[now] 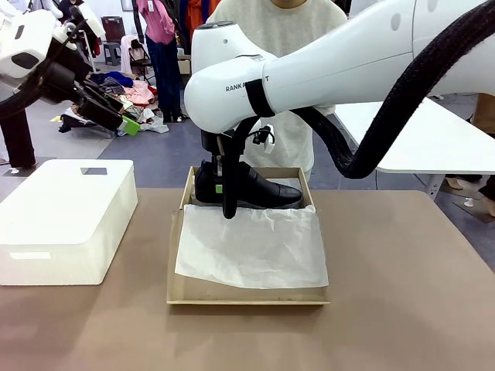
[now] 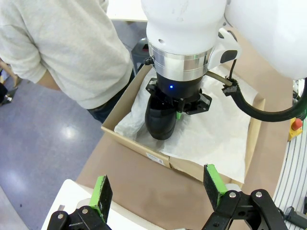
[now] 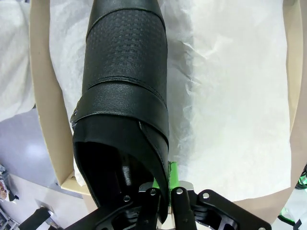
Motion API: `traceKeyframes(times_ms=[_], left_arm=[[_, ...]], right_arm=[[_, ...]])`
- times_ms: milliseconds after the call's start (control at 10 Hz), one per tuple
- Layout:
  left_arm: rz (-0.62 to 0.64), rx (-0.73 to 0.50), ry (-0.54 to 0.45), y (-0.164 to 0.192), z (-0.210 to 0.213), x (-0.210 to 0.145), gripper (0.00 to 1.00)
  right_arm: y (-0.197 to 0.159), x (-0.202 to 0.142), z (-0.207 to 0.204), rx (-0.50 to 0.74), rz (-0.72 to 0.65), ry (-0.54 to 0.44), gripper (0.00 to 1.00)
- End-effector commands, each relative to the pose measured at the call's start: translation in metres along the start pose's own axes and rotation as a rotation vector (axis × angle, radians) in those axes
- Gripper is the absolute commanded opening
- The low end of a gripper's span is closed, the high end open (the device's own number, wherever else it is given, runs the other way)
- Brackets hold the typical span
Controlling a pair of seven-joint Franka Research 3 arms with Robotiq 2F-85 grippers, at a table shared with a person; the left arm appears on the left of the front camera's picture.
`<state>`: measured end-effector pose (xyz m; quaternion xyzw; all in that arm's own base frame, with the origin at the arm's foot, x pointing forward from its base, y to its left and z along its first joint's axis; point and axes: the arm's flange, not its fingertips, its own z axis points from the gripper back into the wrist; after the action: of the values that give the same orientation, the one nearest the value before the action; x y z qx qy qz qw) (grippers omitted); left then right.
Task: Pack the shoes into the box.
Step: Place the other shoe of the Shoes into the Shoes Box.
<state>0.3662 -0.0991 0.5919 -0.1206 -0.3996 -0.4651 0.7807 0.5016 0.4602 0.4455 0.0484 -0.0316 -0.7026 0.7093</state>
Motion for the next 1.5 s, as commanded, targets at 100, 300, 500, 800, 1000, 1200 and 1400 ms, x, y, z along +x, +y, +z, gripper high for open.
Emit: traceKeyframes(times_ms=[100, 300, 500, 800, 1000, 1200, 1400], left_arm=[[-0.012, -0.013, -0.01, 0.002, 0.0, 0.0, 1.0], [-0.012, -0.013, -0.01, 0.002, 0.0, 0.0, 1.0], [-0.012, -0.013, -0.01, 0.002, 0.0, 0.0, 1.0], [-0.012, -0.013, -0.01, 0.002, 0.0, 0.0, 1.0], [-0.012, -0.013, -0.01, 0.002, 0.0, 0.0, 1.0], [-0.012, -0.013, -0.01, 0.002, 0.0, 0.0, 1.0], [-0.012, -0.013, -0.01, 0.002, 0.0, 0.0, 1.0]], right_arm=[[-0.002, -0.001, -0.005, 0.028, -0.039, -0.022, 0.0], [-0.002, 0.0, -0.012, 0.021, -0.049, -0.035, 0.0], [-0.001, 0.0, -0.014, 0.002, -0.057, -0.042, 0.0], [-0.001, -0.001, -0.015, 0.001, -0.065, -0.044, 0.0], [-0.001, 0.0, -0.016, -0.023, -0.064, -0.034, 0.25], [-0.001, 0.0, -0.016, -0.027, -0.067, -0.028, 0.65], [-0.001, 0.0, -0.015, -0.032, -0.071, -0.026, 1.0]])
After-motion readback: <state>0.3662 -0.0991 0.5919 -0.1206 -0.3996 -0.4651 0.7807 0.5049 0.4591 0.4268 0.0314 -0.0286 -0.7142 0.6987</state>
